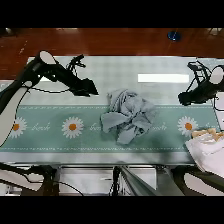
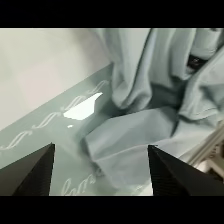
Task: Fold the shirts.
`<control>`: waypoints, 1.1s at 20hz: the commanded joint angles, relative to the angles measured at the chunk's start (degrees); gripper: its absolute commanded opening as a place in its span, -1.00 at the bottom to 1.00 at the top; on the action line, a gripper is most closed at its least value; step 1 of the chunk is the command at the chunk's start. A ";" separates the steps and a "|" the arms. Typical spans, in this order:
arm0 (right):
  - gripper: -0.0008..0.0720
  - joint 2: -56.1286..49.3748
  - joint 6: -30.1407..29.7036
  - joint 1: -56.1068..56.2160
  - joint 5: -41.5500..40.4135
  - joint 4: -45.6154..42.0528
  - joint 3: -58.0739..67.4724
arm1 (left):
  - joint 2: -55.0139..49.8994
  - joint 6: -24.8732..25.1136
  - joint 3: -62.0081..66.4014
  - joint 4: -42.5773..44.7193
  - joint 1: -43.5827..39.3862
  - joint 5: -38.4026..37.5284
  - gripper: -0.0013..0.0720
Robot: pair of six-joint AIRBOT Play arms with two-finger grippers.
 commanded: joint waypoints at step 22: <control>0.18 -0.76 -3.50 -6.08 -0.50 14.60 -3.39 | -11.63 -5.20 -1.11 -7.91 -12.33 7.34 -0.89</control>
